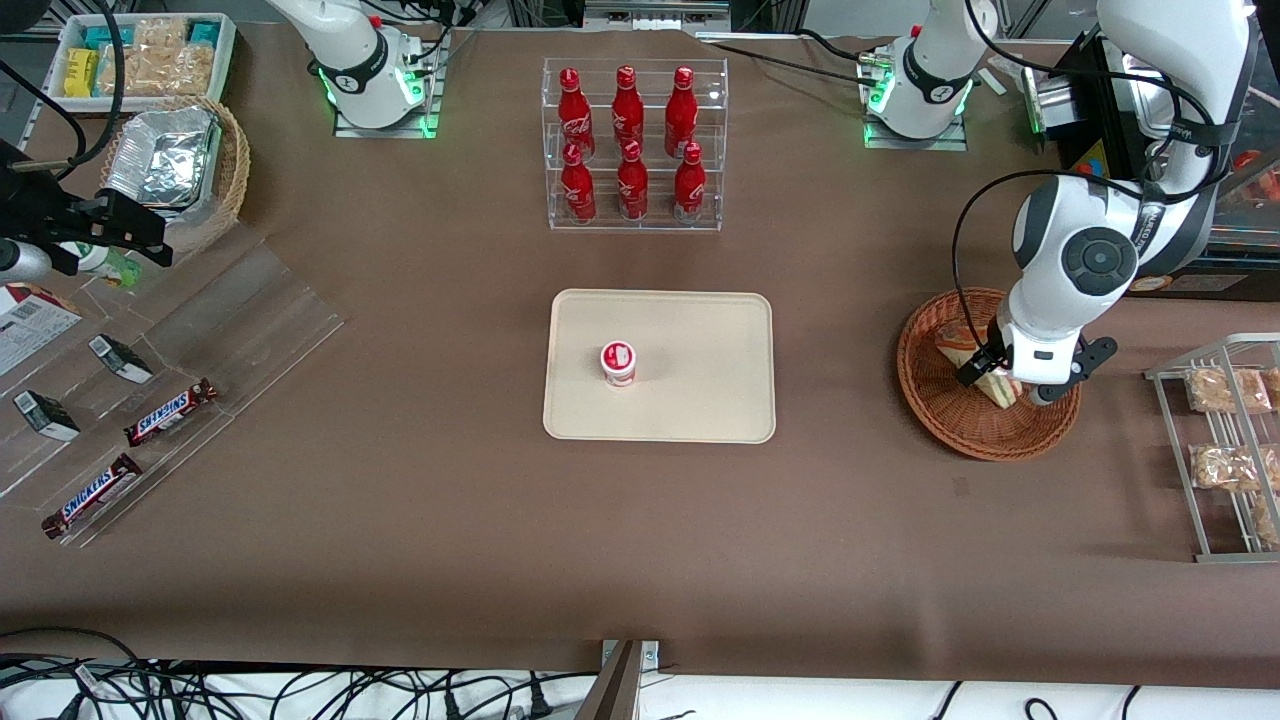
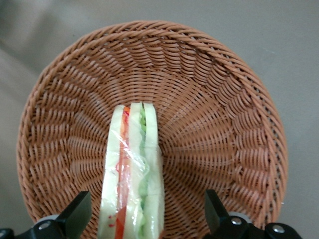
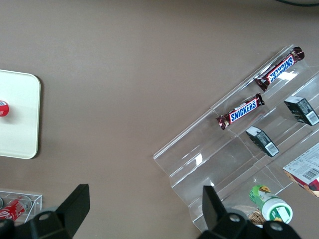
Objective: Place sandwich from basket to tray
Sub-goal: 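Close the left gripper on the wrapped sandwich and lift it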
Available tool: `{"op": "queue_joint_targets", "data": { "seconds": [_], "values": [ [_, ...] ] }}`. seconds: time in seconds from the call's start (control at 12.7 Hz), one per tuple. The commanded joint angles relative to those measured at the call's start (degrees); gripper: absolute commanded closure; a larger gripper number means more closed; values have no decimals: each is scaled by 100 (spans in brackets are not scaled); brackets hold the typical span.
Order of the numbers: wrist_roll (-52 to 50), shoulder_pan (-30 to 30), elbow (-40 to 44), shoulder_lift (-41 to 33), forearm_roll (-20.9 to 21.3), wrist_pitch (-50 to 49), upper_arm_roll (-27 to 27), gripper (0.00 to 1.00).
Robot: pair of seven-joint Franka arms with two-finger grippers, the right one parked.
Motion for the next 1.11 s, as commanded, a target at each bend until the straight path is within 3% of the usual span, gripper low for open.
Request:
{"op": "queue_joint_targets", "data": {
  "seconds": [0.0,0.79,1.03],
  "values": [
    [-297,42,-182,-104,457,39,-13,0],
    [-869,16,-173,142,547,47,-31,1],
    [-878,16,-147,142,547,30,-40,37]
  ]
}}
